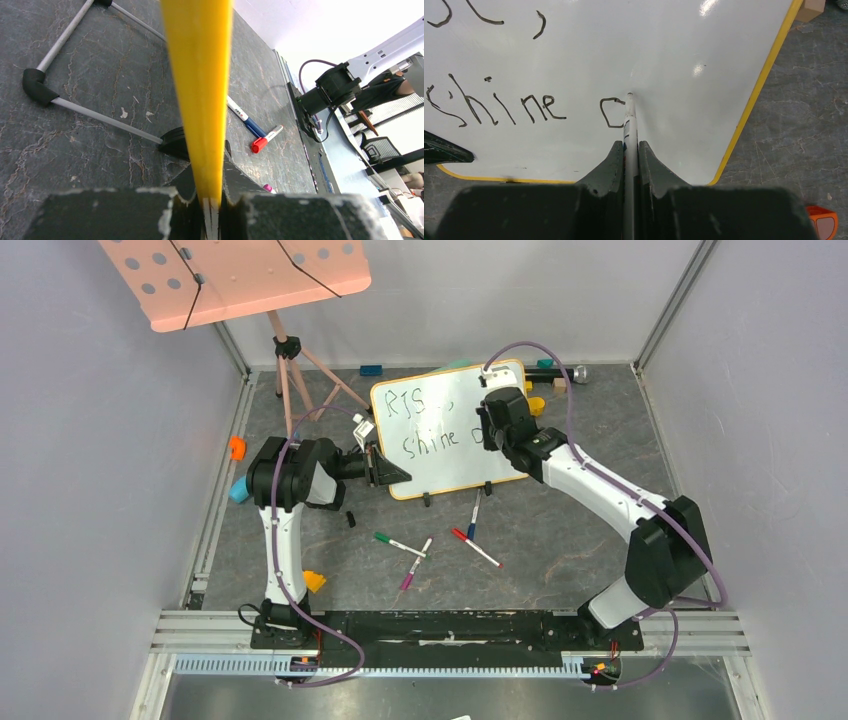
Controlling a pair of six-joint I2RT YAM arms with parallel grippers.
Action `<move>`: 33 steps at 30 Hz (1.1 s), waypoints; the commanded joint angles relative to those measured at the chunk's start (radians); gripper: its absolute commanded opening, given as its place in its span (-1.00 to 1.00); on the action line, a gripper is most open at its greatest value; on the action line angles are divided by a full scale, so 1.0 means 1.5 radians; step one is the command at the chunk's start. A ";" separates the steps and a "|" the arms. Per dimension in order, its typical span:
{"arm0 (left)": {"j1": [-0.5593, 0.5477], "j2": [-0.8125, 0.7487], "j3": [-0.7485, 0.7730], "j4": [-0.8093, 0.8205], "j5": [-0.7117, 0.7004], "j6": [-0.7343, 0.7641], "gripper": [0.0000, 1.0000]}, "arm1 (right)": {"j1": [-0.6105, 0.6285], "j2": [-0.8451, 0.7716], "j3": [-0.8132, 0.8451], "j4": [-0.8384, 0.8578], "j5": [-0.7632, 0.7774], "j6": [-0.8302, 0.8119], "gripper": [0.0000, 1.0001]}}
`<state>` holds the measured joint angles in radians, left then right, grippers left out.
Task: Write a sentence on the whiteboard
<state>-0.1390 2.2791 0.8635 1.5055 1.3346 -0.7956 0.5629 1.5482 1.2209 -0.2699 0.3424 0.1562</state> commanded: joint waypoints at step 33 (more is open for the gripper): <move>-0.012 0.021 -0.016 0.034 0.067 0.042 -0.96 | -0.012 0.023 -0.001 0.026 0.002 -0.007 -1.00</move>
<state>-0.1390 2.2791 0.8631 1.5055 1.3319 -0.8001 0.5571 1.5539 1.1580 -0.2646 0.3473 0.1600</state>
